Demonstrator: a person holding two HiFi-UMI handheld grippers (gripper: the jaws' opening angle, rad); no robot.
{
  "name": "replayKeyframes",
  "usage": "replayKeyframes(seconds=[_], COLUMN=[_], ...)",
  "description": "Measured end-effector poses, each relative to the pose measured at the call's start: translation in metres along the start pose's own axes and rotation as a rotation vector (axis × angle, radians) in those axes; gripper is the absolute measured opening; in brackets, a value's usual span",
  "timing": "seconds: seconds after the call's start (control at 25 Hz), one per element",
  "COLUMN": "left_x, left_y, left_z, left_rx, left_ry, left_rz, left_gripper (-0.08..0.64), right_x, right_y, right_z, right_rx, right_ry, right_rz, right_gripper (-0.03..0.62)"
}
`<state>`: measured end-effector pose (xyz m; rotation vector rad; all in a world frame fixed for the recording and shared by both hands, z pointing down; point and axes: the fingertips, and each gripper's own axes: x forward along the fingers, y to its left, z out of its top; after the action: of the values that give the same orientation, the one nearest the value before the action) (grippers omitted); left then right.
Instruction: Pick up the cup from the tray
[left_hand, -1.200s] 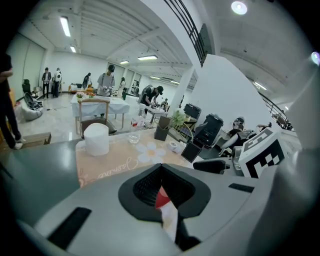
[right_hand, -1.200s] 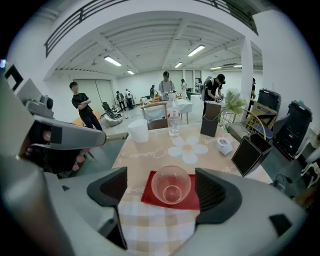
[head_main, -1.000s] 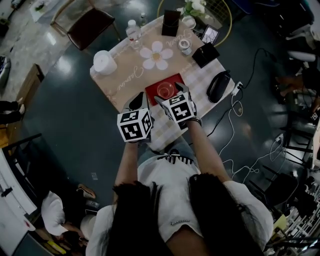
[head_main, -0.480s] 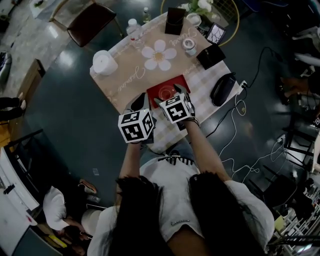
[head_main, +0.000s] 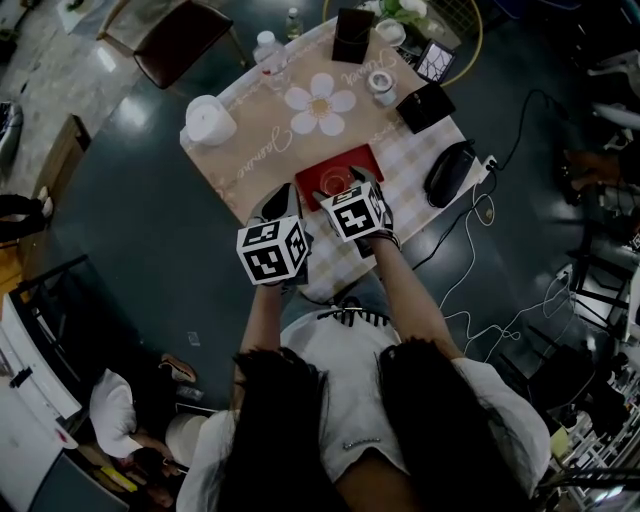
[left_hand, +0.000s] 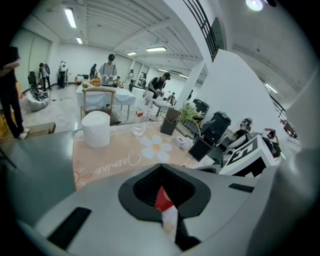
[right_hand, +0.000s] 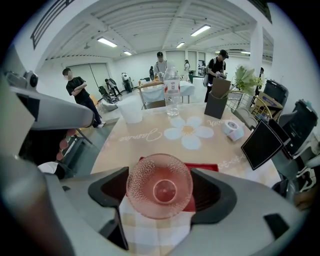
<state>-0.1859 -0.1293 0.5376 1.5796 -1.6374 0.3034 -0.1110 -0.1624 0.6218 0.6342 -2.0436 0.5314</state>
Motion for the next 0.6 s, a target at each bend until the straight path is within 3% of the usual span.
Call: replayKeyframes(seconds=[0.4,0.6], left_x=[-0.002,-0.003], left_y=[-0.011,-0.021], left_z=[0.001,0.0], left_rx=[0.036,0.059], left_ry=[-0.007,-0.006], left_rz=[-0.04,-0.069], left_gripper=[0.005,0.004], right_x=[-0.021,-0.036], right_y=[0.007,-0.001], right_z=[-0.001,-0.008], right_rx=[-0.031,0.006], right_ry=[-0.019,-0.036], right_rz=[0.003,-0.031], right_gripper=[0.391,0.391])
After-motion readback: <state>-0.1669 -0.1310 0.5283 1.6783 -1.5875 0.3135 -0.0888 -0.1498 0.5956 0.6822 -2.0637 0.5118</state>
